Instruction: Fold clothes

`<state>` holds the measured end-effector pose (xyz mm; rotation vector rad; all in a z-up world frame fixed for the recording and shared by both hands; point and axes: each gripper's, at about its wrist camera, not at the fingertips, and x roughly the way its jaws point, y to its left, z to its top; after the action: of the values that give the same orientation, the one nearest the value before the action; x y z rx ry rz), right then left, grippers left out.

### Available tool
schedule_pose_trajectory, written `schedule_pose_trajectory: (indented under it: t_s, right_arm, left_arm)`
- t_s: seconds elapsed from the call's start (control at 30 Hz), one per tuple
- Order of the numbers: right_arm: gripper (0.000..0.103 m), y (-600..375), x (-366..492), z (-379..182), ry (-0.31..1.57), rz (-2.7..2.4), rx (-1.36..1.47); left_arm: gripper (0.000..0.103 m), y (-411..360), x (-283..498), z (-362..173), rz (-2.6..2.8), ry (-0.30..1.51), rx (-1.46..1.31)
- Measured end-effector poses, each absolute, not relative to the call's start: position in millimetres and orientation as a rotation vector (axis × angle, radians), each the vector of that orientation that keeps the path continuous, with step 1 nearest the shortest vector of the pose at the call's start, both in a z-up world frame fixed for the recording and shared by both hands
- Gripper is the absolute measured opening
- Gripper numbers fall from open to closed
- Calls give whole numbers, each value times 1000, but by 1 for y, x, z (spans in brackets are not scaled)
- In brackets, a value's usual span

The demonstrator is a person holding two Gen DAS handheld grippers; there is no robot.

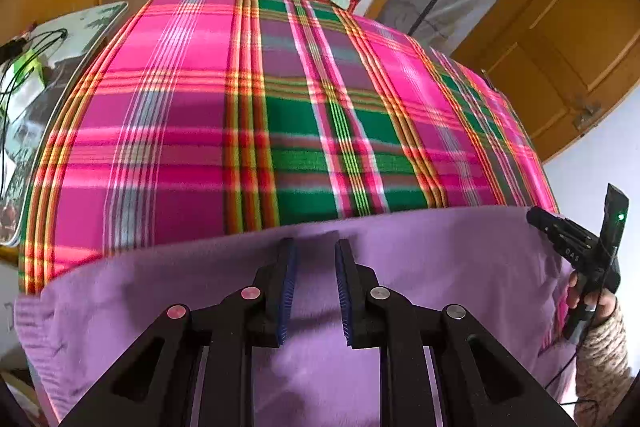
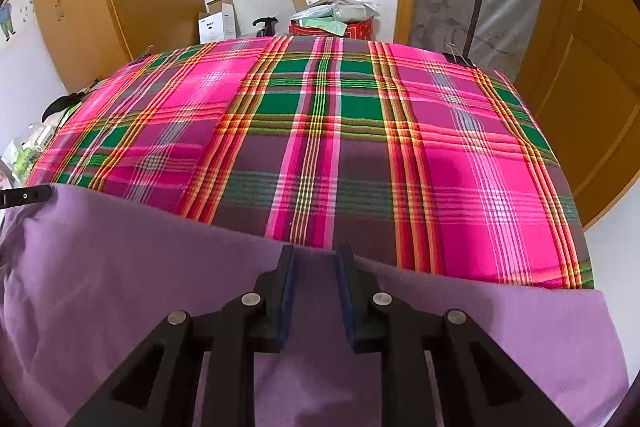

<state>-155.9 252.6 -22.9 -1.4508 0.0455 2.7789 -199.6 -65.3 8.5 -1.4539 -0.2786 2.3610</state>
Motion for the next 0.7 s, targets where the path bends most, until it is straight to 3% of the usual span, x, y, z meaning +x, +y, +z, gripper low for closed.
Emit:
schedule_pose_trajectory:
  t_s: [0.3,0.7]
  right_arm:
    - [20,292,-104,0,146,2710,-1315]
    - [23,431,32,22,388,2423,-1073]
  left_arm:
    - [20,-32,-176,25,2324,-229,-1429]
    - [20,84,-111,36,2055,-120,-1345]
